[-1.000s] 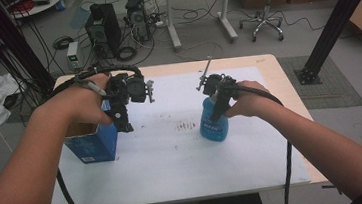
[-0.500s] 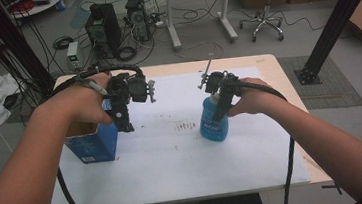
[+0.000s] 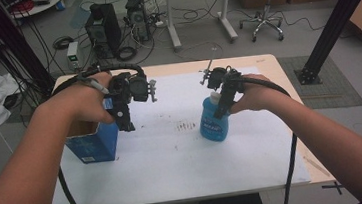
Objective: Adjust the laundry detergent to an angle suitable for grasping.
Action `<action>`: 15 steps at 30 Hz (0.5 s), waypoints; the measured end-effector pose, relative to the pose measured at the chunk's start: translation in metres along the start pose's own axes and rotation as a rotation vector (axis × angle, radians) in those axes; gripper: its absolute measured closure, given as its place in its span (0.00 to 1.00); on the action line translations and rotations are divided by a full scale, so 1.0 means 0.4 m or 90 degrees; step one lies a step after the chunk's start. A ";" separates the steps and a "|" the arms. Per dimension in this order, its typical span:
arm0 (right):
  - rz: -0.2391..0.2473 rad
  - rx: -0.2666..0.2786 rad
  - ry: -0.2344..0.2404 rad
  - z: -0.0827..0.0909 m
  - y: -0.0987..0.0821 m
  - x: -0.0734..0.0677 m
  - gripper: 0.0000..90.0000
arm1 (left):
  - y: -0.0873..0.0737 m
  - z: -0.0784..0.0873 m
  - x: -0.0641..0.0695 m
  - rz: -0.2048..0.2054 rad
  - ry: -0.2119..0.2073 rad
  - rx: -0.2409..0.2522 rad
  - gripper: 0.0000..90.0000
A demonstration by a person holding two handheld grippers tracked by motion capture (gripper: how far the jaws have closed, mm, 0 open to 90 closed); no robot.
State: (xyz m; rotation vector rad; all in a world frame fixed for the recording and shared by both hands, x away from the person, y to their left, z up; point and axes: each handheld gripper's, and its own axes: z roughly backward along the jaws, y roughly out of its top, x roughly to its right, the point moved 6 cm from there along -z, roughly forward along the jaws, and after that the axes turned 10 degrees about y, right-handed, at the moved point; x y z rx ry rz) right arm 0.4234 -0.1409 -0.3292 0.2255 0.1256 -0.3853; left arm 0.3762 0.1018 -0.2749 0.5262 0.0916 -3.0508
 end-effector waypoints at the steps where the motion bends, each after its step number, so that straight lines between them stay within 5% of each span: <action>1: 0.001 0.002 0.000 0.000 0.001 -0.001 0.13 | -0.001 0.000 0.000 0.000 0.000 -0.001 0.00; 15: 0.009 0.011 -0.001 0.038 -0.004 -0.007 0.06 | -0.007 -0.003 0.000 0.000 -0.001 -0.001 0.00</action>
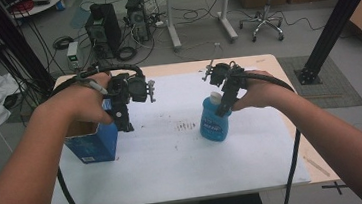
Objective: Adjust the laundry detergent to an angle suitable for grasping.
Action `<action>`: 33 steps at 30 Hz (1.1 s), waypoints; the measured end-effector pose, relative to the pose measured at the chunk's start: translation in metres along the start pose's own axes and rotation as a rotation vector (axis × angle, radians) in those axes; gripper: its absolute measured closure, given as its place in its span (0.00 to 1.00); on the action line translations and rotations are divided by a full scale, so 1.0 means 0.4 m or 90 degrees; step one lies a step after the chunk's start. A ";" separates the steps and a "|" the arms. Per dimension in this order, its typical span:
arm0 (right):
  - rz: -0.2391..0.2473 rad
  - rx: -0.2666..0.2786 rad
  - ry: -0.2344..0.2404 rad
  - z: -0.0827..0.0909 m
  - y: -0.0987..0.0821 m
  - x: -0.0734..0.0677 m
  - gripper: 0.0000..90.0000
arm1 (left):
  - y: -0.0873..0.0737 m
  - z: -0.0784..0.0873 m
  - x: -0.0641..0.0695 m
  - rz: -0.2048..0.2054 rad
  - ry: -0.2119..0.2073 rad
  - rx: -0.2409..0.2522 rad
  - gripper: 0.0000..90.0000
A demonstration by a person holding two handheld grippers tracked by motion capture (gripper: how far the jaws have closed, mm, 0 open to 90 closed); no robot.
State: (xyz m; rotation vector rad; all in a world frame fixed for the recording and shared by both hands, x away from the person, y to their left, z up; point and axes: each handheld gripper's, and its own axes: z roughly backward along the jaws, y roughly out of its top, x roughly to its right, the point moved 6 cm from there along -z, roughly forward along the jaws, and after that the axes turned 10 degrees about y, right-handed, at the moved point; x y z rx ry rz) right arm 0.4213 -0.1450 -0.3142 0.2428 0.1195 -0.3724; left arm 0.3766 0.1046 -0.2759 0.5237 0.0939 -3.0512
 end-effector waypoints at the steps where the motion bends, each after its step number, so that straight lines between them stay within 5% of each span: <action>1: 0.000 0.000 0.000 0.000 0.000 0.000 0.06 | 0.000 0.000 0.000 0.000 0.000 0.000 0.00; 7: 0.015 0.006 -0.008 0.025 -0.009 -0.004 0.03 | 0.003 0.004 0.000 -0.001 0.000 -0.001 0.00; 24: 0.150 -0.027 0.007 0.077 -0.019 -0.040 0.00 | 0.014 0.008 -0.001 -0.007 -0.001 0.002 0.00; 33: 0.180 -0.035 0.006 0.121 -0.008 -0.010 0.00 | 0.019 0.008 0.007 -0.011 -0.005 -0.001 0.00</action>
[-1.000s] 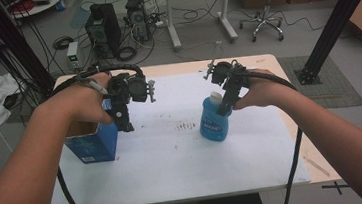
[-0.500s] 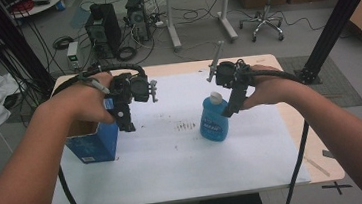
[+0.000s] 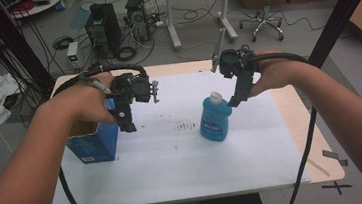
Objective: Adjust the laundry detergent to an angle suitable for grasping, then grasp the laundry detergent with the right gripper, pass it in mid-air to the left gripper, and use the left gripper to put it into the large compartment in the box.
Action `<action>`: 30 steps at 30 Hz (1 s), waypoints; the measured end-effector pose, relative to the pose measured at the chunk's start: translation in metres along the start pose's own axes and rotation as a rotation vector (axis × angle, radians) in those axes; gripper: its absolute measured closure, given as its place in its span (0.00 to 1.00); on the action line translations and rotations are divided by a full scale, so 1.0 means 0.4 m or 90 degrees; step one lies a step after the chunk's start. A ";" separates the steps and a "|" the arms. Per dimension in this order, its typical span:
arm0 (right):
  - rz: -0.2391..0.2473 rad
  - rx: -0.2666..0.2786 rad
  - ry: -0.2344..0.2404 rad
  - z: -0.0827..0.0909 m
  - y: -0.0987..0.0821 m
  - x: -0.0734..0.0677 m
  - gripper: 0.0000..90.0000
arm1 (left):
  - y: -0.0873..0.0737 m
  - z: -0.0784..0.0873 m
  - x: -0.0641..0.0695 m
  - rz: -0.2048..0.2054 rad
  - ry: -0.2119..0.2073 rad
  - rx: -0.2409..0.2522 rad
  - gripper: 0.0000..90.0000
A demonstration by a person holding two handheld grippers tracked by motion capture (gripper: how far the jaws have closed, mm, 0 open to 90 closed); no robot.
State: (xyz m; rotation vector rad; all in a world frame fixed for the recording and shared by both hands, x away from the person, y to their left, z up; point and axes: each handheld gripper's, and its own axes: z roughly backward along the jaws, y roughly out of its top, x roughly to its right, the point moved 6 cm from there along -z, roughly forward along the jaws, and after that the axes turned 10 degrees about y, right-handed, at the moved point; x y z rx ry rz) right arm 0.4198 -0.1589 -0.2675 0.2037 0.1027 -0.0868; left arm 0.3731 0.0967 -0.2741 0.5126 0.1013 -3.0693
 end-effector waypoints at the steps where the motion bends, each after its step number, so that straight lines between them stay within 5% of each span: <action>1: 0.003 0.003 0.002 0.002 -0.001 0.001 0.00 | 0.000 0.000 0.001 0.002 -0.001 0.000 0.00; 12: 0.028 -0.011 0.005 0.006 -0.009 0.001 0.00 | 0.009 0.010 -0.015 0.006 0.003 -0.003 0.00; 30: 0.015 -0.020 -0.002 0.004 -0.007 -0.002 0.00 | 0.031 0.015 -0.013 -0.012 0.007 0.004 0.00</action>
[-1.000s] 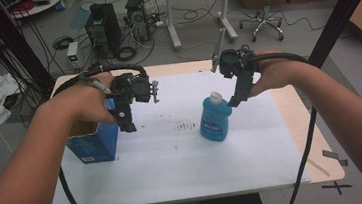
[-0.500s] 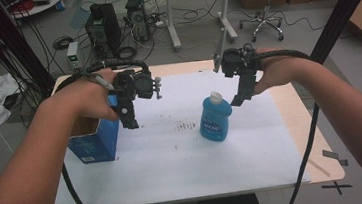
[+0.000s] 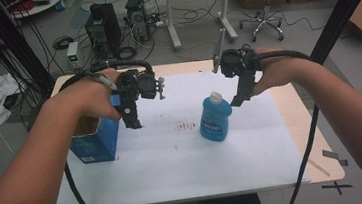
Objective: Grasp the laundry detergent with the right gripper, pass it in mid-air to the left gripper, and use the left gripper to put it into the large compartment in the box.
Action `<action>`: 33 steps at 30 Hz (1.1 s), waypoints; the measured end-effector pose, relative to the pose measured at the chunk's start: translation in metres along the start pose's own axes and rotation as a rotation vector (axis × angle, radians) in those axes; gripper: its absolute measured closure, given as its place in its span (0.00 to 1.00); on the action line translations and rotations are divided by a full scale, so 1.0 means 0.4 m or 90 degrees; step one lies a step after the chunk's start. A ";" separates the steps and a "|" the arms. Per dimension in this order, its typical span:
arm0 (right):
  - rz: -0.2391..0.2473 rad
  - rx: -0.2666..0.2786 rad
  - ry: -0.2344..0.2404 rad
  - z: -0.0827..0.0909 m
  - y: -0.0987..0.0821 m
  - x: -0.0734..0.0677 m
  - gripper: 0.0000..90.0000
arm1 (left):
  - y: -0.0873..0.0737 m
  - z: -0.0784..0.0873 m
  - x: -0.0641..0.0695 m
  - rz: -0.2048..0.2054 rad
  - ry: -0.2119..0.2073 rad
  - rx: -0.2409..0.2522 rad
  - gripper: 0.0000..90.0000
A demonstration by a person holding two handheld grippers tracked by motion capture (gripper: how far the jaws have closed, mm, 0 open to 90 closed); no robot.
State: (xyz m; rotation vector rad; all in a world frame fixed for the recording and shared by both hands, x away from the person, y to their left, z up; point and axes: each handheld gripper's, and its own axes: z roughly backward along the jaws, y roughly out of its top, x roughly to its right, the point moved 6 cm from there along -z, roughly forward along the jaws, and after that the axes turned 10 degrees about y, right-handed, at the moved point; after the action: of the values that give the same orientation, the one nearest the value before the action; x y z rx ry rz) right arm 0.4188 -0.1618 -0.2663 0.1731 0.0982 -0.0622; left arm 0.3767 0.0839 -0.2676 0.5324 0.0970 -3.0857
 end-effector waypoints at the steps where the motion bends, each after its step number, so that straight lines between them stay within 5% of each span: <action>1: -0.001 -0.002 -0.002 0.000 -0.001 0.000 0.00 | 0.000 0.000 0.001 0.001 -0.001 0.001 0.00; 19: -0.015 0.003 -0.016 0.002 -0.034 -0.024 0.00 | -0.002 0.007 0.006 -0.006 0.005 0.006 0.00; 33: -0.059 0.019 -0.011 -0.072 -0.100 -0.065 0.00 | -0.005 0.016 0.023 -0.010 0.012 0.015 0.00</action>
State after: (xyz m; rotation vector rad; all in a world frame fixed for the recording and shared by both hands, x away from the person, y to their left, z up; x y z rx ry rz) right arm 0.3874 -0.1946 -0.2987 0.1982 0.0882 -0.1581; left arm 0.3658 0.0853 -0.2644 0.5644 0.0655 -3.1011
